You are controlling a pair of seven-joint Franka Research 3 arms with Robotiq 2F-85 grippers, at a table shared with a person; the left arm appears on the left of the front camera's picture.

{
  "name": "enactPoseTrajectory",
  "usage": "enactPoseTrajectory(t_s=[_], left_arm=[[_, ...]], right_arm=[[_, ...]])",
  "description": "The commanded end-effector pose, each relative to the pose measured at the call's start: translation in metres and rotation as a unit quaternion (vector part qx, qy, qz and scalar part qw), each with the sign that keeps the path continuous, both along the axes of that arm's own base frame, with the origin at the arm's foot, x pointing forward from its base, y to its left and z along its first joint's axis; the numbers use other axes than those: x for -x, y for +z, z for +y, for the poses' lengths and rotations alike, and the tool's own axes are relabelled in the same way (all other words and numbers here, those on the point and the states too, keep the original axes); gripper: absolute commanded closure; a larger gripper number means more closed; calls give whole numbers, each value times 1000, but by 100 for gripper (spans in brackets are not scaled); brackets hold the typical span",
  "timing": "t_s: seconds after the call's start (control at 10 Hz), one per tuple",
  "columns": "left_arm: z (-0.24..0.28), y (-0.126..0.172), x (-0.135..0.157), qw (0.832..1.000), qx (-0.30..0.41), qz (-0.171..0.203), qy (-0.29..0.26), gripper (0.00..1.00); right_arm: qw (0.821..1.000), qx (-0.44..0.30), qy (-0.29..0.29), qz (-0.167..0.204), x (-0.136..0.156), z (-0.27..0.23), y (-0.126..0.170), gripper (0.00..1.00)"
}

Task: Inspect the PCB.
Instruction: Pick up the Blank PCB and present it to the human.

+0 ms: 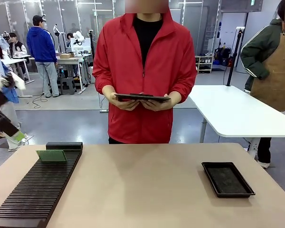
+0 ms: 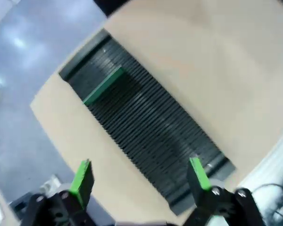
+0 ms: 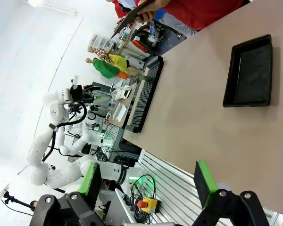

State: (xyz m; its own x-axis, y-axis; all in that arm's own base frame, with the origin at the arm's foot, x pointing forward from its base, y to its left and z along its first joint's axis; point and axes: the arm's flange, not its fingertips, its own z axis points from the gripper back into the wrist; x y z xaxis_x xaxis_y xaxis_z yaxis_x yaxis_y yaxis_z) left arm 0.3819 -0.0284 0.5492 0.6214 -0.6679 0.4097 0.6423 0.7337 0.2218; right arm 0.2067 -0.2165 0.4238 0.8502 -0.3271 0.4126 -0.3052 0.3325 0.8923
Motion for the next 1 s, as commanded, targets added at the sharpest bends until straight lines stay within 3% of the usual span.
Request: enactPoseTrajectory(t_s=[0.0,0.1,0.5,0.6,0.7,0.8,0.9], left_arm=[[4,-1,-13,1000,8,19,13,0],[0,0,0,1000,0,0,0,0],[2,-3,-8,1000,1,5,-8,0],[11,-4,-7,994,-10,43,-103,0],[23,-7,-21,991,-56,29,-116,0],[29,-18,-34,970,-97,41,-218,0],[35,-33,-56,955,-161,14,-251,0]], right_arm=[[1000,-1,0,-12,0,-2,1,0],[1000,-1,0,-12,0,-2,1,0],[1000,-1,0,-12,0,-2,1,0],[1000,-1,0,-12,0,-2,1,0],[1000,-1,0,-12,0,-2,1,0],[1000,-1,0,-12,0,-2,1,0],[1000,-1,0,-12,0,-2,1,0]])
